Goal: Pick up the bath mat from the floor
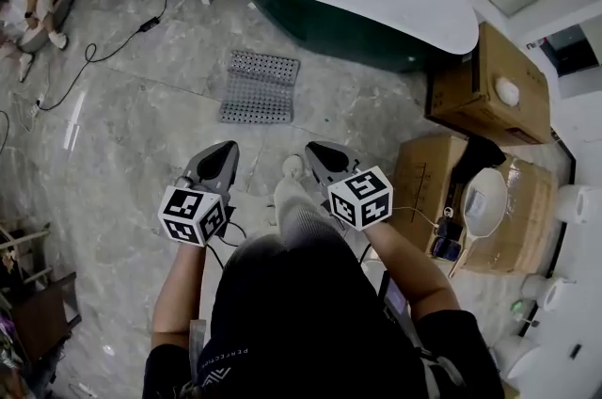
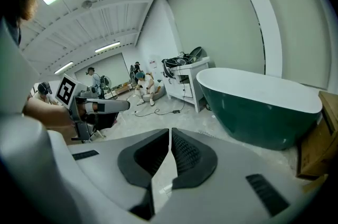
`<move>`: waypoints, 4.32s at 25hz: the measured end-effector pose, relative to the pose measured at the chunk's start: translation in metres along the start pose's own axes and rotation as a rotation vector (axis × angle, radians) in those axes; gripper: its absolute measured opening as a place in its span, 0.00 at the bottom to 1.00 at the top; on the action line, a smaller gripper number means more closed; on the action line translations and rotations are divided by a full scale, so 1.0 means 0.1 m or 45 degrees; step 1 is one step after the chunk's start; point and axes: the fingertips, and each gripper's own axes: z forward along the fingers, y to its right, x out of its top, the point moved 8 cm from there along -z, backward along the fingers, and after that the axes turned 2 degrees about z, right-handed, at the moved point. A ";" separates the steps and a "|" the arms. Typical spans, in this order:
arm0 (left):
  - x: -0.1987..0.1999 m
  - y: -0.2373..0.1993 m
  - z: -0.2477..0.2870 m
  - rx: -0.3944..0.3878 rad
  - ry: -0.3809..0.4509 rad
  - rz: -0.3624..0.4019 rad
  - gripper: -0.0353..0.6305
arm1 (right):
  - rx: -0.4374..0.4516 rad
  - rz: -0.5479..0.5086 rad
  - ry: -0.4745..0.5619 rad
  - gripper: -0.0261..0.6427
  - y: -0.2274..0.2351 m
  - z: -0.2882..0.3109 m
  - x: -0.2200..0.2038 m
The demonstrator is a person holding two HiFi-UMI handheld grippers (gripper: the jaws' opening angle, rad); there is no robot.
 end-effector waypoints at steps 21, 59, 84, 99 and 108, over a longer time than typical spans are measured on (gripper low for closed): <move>0.20 -0.83 1.51 0.063 -0.174 -0.007 0.06 | 0.084 -0.072 -0.215 0.04 1.34 1.33 0.31; -1.57 -3.20 3.28 -0.202 -0.764 0.331 0.24 | -0.252 0.198 -0.452 0.23 2.10 3.95 -1.14; -3.57 -3.90 4.08 0.037 -0.950 0.082 0.29 | -0.380 0.433 -0.621 0.31 2.95 4.75 -2.92; -4.28 -4.19 4.57 -0.001 -0.996 0.214 0.30 | -0.519 0.547 -0.660 0.33 3.43 5.10 -3.76; -4.52 -4.18 4.59 0.025 -0.989 0.192 0.30 | -0.560 0.712 -0.631 0.37 3.56 5.16 -4.01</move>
